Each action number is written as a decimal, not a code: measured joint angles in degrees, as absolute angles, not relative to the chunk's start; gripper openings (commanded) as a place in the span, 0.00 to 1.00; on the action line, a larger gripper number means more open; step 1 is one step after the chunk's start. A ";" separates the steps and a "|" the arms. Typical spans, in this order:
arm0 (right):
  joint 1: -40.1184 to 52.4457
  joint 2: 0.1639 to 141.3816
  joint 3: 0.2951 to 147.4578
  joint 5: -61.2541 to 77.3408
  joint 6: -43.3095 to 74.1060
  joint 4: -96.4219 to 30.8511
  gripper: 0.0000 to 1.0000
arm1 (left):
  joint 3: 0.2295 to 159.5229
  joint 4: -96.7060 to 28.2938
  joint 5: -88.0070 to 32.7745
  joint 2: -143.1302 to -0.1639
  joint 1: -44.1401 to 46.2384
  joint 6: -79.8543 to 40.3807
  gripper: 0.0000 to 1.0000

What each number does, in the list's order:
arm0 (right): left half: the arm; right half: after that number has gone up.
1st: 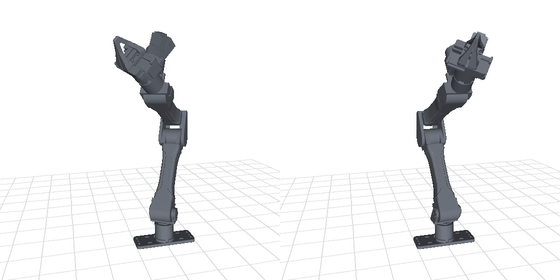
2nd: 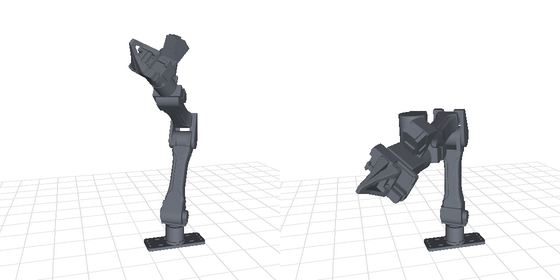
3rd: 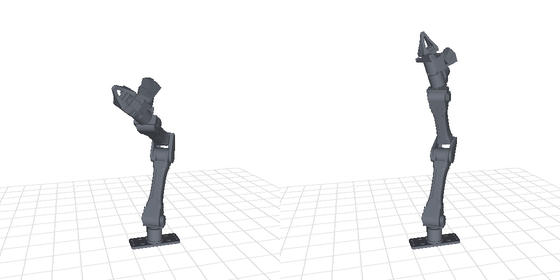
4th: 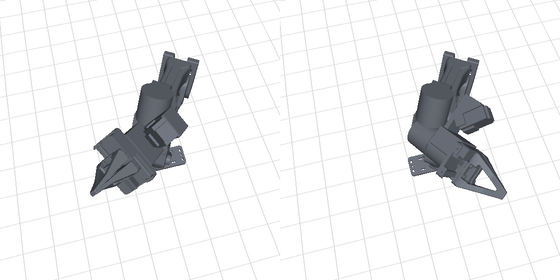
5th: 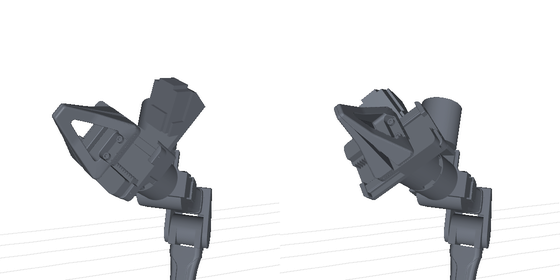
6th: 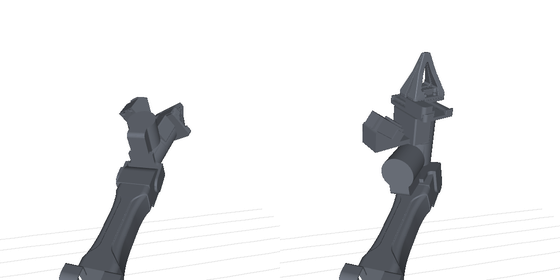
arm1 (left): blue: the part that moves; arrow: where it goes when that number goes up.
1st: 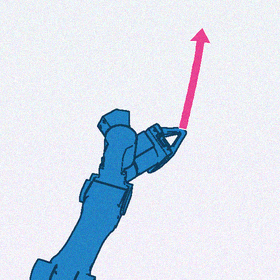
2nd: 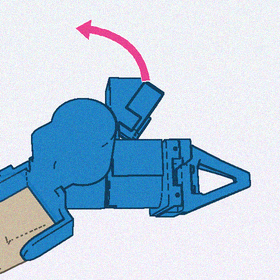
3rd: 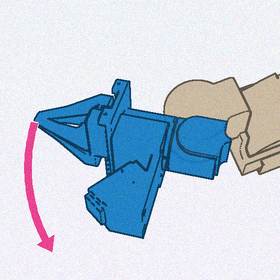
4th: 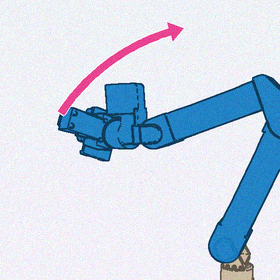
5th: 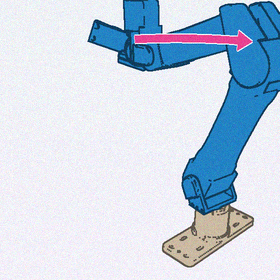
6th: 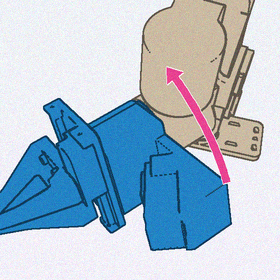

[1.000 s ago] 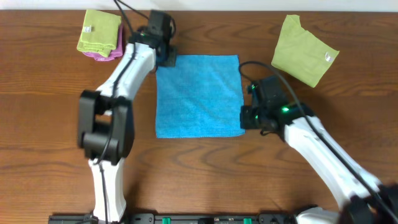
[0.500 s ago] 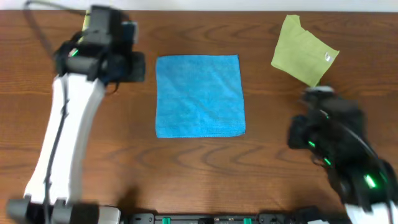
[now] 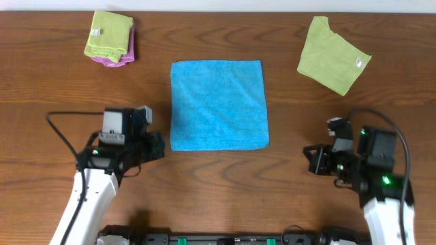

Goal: Fold the cloth

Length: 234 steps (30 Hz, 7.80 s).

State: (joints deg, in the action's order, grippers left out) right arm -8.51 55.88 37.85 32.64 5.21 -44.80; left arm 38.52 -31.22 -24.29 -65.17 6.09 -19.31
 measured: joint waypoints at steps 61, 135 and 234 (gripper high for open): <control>1.26 98.17 37.71 45.34 13.28 -13.43 0.37 | 30.26 0.21 -43.31 -90.02 0.23 -25.06 0.49; 8.16 117.19 85.47 27.79 20.01 -15.11 0.02 | 82.32 -6.11 -29.82 -114.39 2.70 -22.22 0.06; 17.47 123.37 85.82 5.10 7.88 -28.18 0.01 | 84.36 -19.27 -9.06 -123.87 12.49 -6.22 0.06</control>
State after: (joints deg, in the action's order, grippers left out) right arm 17.47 123.37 85.82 5.10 7.88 -28.18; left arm 84.36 -19.27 -9.06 -123.87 12.49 -6.22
